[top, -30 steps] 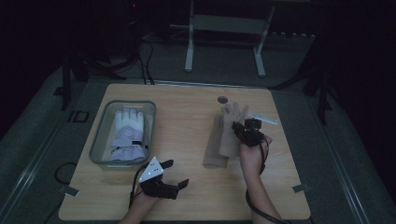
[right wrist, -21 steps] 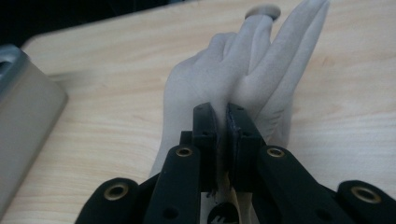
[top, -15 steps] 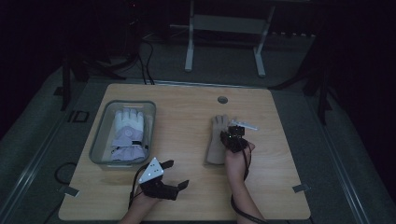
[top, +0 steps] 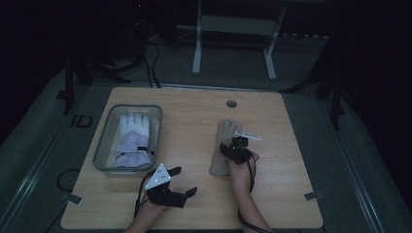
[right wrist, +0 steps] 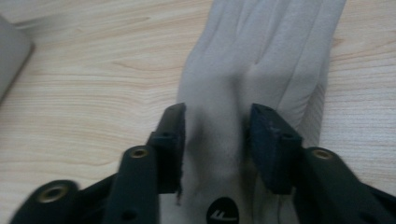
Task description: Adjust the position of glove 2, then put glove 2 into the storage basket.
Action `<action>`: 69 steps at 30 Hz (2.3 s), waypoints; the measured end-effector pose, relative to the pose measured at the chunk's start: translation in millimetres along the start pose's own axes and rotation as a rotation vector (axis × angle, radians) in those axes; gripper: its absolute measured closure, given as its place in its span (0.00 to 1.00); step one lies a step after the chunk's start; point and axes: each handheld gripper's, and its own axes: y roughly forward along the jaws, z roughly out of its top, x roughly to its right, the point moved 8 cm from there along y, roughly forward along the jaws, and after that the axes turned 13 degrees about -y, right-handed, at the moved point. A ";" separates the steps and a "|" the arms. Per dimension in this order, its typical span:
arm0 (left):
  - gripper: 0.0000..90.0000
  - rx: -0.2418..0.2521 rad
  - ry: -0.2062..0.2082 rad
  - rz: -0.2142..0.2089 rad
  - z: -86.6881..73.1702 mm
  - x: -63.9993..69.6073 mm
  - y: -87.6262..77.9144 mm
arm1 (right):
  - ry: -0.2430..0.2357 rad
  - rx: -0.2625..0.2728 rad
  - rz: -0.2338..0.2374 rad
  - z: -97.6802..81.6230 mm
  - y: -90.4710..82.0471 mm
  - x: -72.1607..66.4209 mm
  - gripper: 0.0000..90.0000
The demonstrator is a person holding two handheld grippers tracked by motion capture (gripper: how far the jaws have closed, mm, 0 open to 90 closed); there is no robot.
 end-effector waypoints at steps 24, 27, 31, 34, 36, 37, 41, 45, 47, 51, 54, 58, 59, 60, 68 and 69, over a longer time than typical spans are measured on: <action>0.07 -0.202 0.010 0.038 -2.2 10.7 34.8 | -0.262 0.057 0.309 21.8 -53.1 49.9 0.17; 0.07 -0.206 0.008 0.035 2.7 11.4 42.0 | -0.278 0.045 0.303 21.0 -50.2 49.3 0.11; 0.12 -0.216 0.024 0.081 11.9 8.6 53.7 | -0.283 0.040 0.286 25.3 -43.3 48.6 0.12; 0.14 -0.225 0.037 0.101 20.8 5.8 62.8 | -0.298 0.037 0.262 34.4 -34.1 52.2 0.16; 0.16 -0.224 0.026 0.124 28.4 2.0 70.4 | -0.288 0.042 0.248 42.6 -26.9 56.8 0.19; 0.16 -0.230 0.013 0.134 32.0 -0.2 74.5 | -0.268 0.037 0.242 46.0 -22.6 59.8 0.20; 0.16 -0.265 0.017 0.152 44.8 -7.5 92.2 | -0.242 0.001 0.228 51.9 -1.4 67.3 0.22; 0.17 -0.338 -0.037 0.145 47.2 -15.9 113.3 | -0.211 -0.057 0.230 46.1 21.0 67.4 0.21; 0.17 -0.370 -0.030 0.165 43.3 -18.9 123.4 | -0.200 -0.080 0.243 41.7 28.9 65.3 0.16; 0.17 -0.412 -0.044 0.200 35.2 -24.4 135.4 | -0.232 -0.125 0.254 34.2 38.7 58.1 0.17; 0.18 -0.429 -0.048 0.202 30.8 -24.7 138.9 | -0.255 -0.140 0.247 32.1 40.2 58.6 0.34; 0.21 -0.448 -0.053 0.217 26.8 -27.1 140.9 | -0.284 -0.142 0.265 31.2 37.5 58.5 0.60; 0.22 -0.449 -0.054 0.220 27.2 -27.2 141.2 | -0.287 -0.143 0.272 30.9 36.4 57.6 0.63; 0.23 -0.451 -0.050 0.224 27.3 -27.1 141.6 | -0.296 -0.147 0.265 30.3 35.6 57.7 0.67; 0.57 -0.495 -0.018 0.203 27.1 -14.3 146.7 | -0.320 -0.126 0.248 27.9 33.8 55.7 0.72; 0.65 -0.495 -0.037 0.191 26.9 -13.3 147.1 | -0.321 -0.124 0.255 27.7 33.7 55.1 0.73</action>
